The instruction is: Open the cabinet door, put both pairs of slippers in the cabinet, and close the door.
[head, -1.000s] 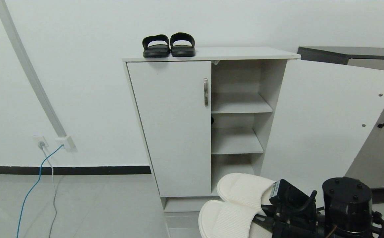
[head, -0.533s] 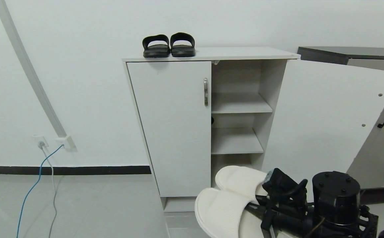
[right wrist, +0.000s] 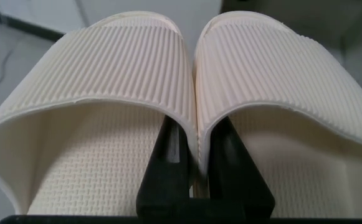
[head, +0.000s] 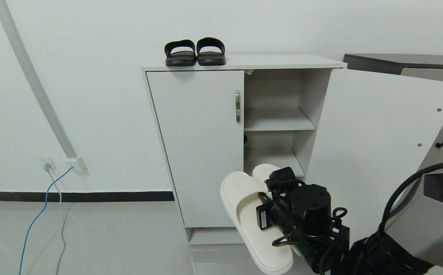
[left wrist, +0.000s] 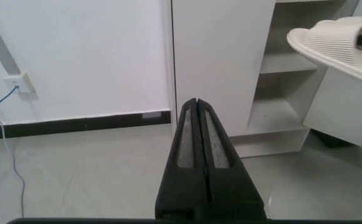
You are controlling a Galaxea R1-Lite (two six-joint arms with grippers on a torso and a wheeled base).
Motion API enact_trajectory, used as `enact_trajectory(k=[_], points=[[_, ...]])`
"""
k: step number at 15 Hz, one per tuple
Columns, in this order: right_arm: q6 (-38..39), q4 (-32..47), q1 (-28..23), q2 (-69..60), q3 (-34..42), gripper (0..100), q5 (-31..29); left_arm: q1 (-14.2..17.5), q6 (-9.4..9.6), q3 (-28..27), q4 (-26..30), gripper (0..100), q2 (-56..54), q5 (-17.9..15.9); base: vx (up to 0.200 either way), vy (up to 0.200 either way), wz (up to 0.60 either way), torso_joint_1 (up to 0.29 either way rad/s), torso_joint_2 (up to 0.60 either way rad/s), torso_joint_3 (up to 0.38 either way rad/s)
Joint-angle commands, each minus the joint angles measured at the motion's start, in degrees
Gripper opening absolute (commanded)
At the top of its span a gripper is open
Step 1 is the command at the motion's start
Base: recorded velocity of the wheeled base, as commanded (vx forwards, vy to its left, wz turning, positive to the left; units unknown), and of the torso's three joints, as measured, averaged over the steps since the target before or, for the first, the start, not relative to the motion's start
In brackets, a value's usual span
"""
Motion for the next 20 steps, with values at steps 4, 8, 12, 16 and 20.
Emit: enact_trajectory(k=[4, 8, 12, 16, 20], points=[[0.6, 0.3, -1.6, 10.2, -11.6, 0, -13.1, 0.0, -0.01, 0.0, 0.0, 0, 0.2, 0.0, 0.0, 0.0, 0.0, 0.0, 0.0, 0.0], [0.6, 0.2, -3.8, 12.5, -14.6, 0, -16.2, 0.0, -0.01, 0.0, 0.0, 0, 0.2, 0.1, 0.0, -0.2, 0.0, 0.002, 0.0, 0.0], [0.6, 0.0, -4.6, 13.4, -14.6, 0, -16.2, 0.0, -0.01, -0.1, 0.0, 0, 0.2, 0.1, 0.0, -0.2, 0.0, 0.002, 0.0, 0.002], [0.8, -0.1, -4.2, 14.5, -14.9, 0, -15.7, 0.0, -0.01, 0.0, 0.0, 0, 0.2, 0.1, 0.0, 0.0, 0.0, 0.0, 0.0, 0.0], [2.5, 0.1, -4.1, 16.3, -16.0, 0, -15.4, 0.0, -0.01, -0.1, 0.0, 0, 0.2, 0.1, 0.0, 0.0, 0.0, 0.0, 0.0, 0.0]])
